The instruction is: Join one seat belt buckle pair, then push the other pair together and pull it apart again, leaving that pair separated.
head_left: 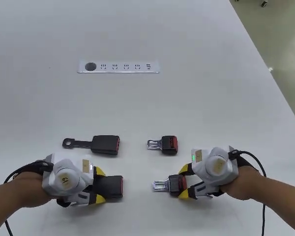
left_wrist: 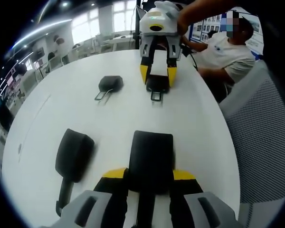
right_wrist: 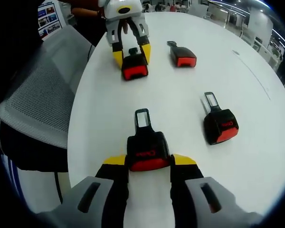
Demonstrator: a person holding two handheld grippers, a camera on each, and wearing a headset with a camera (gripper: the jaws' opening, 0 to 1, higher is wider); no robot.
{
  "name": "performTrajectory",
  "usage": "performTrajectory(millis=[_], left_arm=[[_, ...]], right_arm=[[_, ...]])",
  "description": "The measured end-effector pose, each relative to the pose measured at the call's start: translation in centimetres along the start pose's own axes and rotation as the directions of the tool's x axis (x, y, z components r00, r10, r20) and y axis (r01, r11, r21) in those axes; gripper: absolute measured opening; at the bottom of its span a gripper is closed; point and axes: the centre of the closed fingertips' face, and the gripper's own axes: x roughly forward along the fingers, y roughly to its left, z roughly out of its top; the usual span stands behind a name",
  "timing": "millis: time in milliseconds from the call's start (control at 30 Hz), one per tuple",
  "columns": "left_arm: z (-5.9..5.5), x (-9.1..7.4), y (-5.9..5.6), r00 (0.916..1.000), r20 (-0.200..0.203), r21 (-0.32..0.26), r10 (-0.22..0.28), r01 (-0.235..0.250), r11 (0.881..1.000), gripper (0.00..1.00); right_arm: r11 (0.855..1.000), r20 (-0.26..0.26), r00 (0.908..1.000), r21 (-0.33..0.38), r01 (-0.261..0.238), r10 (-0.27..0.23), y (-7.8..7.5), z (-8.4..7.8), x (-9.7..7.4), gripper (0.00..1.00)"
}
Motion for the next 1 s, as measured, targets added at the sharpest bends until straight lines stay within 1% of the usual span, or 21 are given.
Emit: performTrajectory(millis=[133, 200, 333, 433, 567, 733, 767, 800, 833, 967, 1000], left_arm=[[0.0, 0.1, 0.1, 1.0, -0.008, -0.001, -0.001, 0.001, 1.0, 0.34], [0.0, 0.1, 0.1, 0.9999, -0.011, 0.0, 0.0, 0.0, 1.0, 0.34], [0.0, 0.2, 0.2, 0.9998, -0.02, 0.0, 0.0, 0.0, 1.0, 0.34], [0.0, 0.2, 0.2, 0.9997, -0.024, 0.002, -0.001, 0.001, 1.0, 0.34], [0.0, 0.3, 0.2, 0.9997, -0.025, 0.002, -0.001, 0.001, 1.0, 0.34], [-0.1, 0.4, 0.3, 0.9996, -0.029, 0.006, -0.002, 0.002, 1.0, 0.34], [-0.1, 0.4, 0.3, 0.9995, -0.03, 0.005, -0.002, 0.002, 1.0, 0.34], [0.0, 0.4, 0.3, 0.9995, -0.03, 0.006, -0.002, 0.003, 1.0, 0.34], [0.0, 0.4, 0.2, 0.9995, -0.032, 0.007, -0.003, 0.003, 1.0, 0.34], [0.0, 0.4, 0.2, 0.9993, -0.038, 0.01, -0.006, 0.007, 1.0, 0.34], [0.0, 0.4, 0.2, 0.9992, -0.038, 0.017, -0.008, 0.009, 1.0, 0.34]], right_arm=[[1.0, -0.003, 1.0, 0.003, 0.004, -0.004, 0.1, 0.6, 0.3, 0.33], [1.0, 0.007, 1.0, -0.008, 0.004, -0.004, 0.0, 0.9, 0.5, 0.33], [1.0, 0.006, 1.0, -0.013, 0.0, 0.0, 0.3, 1.5, 0.9, 0.33], [1.0, 0.016, 0.9999, -0.008, 0.002, -0.002, 0.1, 1.9, 1.4, 0.33], [1.0, 0.024, 0.9997, -0.007, 0.006, -0.006, 0.3, 2.8, 1.8, 0.33], [1.0, 0.05, 0.9987, -0.006, 0.004, -0.004, 0.6, 3.8, 3.0, 0.33], [1.0, 0.061, 0.9981, 0.0, 0.003, -0.003, 0.6, 4.2, 3.5, 0.33], [1.0, 0.085, 0.9963, -0.008, -0.008, 0.009, 0.9, 4.9, 3.6, 0.33], [1.0, 0.081, 0.9967, -0.005, -0.001, 0.002, 0.9, 5.1, 3.8, 0.33], [1.0, 0.103, 0.9946, -0.009, -0.013, 0.014, 0.9, 6.1, 4.2, 0.33], [1.0, 0.113, 0.9933, -0.015, -0.023, 0.025, 1.2, 6.6, 4.6, 0.33]])
